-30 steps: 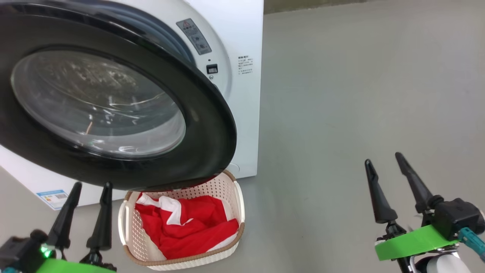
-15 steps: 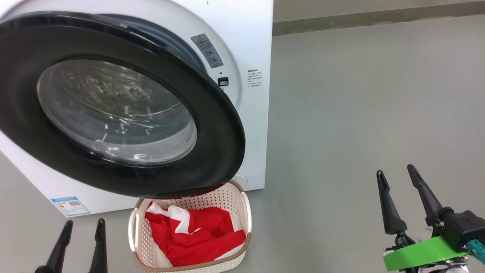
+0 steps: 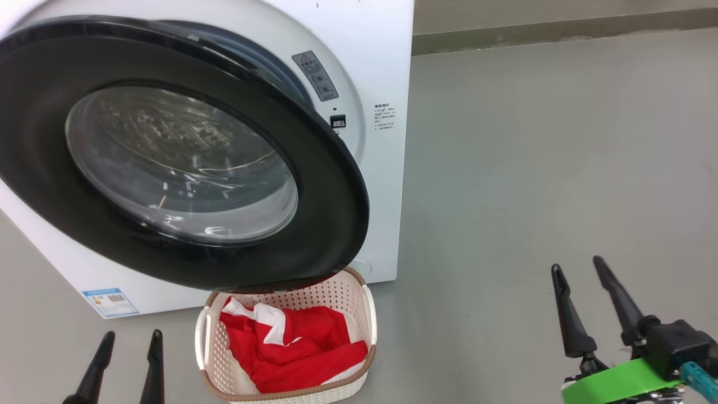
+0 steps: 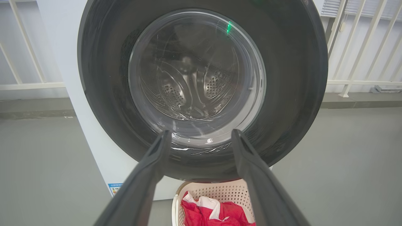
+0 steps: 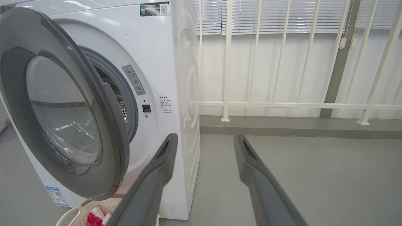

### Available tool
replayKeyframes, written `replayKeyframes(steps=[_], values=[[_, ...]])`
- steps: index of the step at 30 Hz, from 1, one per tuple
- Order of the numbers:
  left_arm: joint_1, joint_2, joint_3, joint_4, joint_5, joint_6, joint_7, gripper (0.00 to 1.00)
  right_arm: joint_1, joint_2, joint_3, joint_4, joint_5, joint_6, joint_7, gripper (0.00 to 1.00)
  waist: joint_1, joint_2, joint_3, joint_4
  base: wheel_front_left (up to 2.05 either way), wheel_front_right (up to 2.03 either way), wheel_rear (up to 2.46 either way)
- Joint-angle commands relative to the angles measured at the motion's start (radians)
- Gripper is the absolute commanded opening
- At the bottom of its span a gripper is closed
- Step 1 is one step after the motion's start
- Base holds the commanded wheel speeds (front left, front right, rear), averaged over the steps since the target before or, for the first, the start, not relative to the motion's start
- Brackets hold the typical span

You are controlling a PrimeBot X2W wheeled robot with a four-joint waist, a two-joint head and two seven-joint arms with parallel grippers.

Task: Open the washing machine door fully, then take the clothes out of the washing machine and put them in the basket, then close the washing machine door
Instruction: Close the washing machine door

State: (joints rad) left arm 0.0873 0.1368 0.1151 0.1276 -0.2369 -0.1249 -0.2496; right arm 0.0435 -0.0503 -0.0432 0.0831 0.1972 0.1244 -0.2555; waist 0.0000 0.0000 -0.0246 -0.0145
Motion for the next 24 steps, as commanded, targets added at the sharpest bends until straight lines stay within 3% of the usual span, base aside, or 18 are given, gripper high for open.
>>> replayKeyframes(steps=[1, 3, 17, 24], values=[[-0.019, 0.017, 0.036, -0.02, 0.015, -0.006, -0.012, 1.0, -0.028, -0.01, 0.037, -0.014, 0.002, 0.006, -0.006, 0.27, 0.0, 0.0, 0.001, 0.002, 0.0, 0.0, 0.0], [-0.023, 0.016, 0.029, -0.019, 0.019, -0.006, -0.012, 1.0, -0.044, -0.016, 0.051, 0.002, 0.003, 0.006, -0.006, 0.0, 0.0, 0.0, 0.004, 0.012, 0.0, 0.0, 0.0], [-0.05, 0.018, -0.02, -0.019, -0.014, -0.006, -0.012, 1.0, -0.289, -0.008, 0.247, 0.269, 0.127, 0.006, -0.006, 0.0, 0.0, 0.0, 0.042, 0.128, 0.0, 0.0, 0.0], [-0.074, 0.009, -0.041, -0.026, -0.022, -0.006, -0.012, 1.0, -0.43, -0.008, 0.356, 0.345, 0.156, 0.006, -0.006, 0.0, 0.0, 0.0, 0.103, 0.198, 0.0, 0.0, 0.0]])
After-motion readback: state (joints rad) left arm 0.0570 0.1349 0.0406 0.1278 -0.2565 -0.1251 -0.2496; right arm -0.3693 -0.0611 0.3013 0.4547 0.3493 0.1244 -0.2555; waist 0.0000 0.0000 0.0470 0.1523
